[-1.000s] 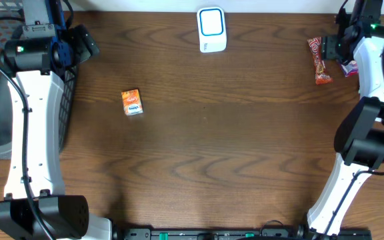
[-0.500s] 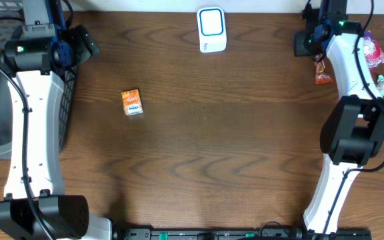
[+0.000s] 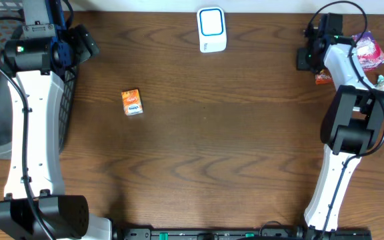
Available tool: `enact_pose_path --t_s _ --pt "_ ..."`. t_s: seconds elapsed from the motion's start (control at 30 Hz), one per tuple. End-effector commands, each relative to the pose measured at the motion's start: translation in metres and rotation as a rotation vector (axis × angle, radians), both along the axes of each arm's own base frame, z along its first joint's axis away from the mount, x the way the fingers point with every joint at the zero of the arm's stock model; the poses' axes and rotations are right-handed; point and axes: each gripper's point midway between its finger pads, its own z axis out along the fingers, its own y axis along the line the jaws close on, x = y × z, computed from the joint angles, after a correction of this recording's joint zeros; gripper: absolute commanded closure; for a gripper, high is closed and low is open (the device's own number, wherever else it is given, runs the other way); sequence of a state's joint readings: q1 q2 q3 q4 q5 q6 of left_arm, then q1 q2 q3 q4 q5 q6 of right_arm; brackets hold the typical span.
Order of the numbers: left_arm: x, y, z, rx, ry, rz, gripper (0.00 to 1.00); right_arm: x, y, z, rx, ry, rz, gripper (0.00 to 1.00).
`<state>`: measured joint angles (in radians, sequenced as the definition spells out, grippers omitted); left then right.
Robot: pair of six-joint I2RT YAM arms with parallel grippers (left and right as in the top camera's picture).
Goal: Scan the item barcode
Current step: 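Carry the orange-red bar right and drop it at the table's right edge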
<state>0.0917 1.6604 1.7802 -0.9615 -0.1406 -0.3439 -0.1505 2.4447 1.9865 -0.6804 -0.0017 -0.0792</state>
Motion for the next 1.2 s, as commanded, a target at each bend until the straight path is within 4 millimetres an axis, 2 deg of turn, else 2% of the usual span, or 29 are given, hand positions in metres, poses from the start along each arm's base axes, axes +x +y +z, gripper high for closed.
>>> enact_pose_path --t_s 0.0,0.1,0.27,0.4,0.5,0.67,0.73,0.83,0.87,0.93,0.97,1.0,1.07,1.17 --pt "-0.004 0.009 0.008 0.012 -0.017 0.035 0.02 -0.002 -0.013 -0.021 0.016 0.014 -0.077 0.99" --pt "-0.004 0.009 0.008 0.012 -0.017 0.035 0.02 0.001 -0.026 -0.024 0.013 -0.007 -0.129 0.99" --pt "-0.004 0.009 0.008 0.012 -0.017 0.035 0.02 -0.004 -0.072 -0.019 -0.108 -0.024 -0.287 0.99" --pt "-0.004 0.009 0.008 0.012 -0.017 0.035 0.02 -0.008 -0.081 -0.006 -0.126 -0.026 -0.307 0.96" --pt "-0.004 0.009 0.008 0.012 -0.017 0.035 0.02 -0.001 -0.081 0.021 -0.128 -0.072 -0.306 0.92" --pt "-0.004 0.009 0.008 0.012 -0.017 0.035 0.02 0.012 -0.060 0.095 -0.116 -0.206 -0.269 0.81" --pt "-0.004 0.009 0.008 0.012 -0.017 0.035 0.02 0.016 -0.044 0.126 -0.088 -0.263 -0.235 0.76" --pt "-0.004 0.009 0.008 0.012 -0.017 0.035 0.02 0.021 -0.003 0.165 0.017 -0.338 -0.133 0.60" --pt "-0.004 0.009 0.008 0.012 -0.017 0.035 0.02 0.021 0.016 0.175 0.069 -0.354 -0.085 0.58" --pt "-0.004 0.009 0.008 0.012 -0.017 0.035 0.02 0.019 0.062 0.193 0.202 -0.373 0.038 0.41" --pt "-0.004 0.009 0.008 0.012 -0.017 0.035 0.02 0.015 0.096 0.201 0.299 -0.377 0.129 0.33" --pt "-0.004 0.009 0.008 0.012 -0.017 0.035 0.02 0.012 0.112 0.204 0.345 -0.374 0.173 0.30" --pt "-0.004 0.009 0.008 0.012 -0.017 0.035 0.02 0.001 0.162 0.211 0.488 -0.352 0.306 0.23" --pt "-0.004 0.009 0.008 0.012 -0.017 0.035 0.02 -0.014 0.214 0.210 0.591 -0.306 0.423 0.22"
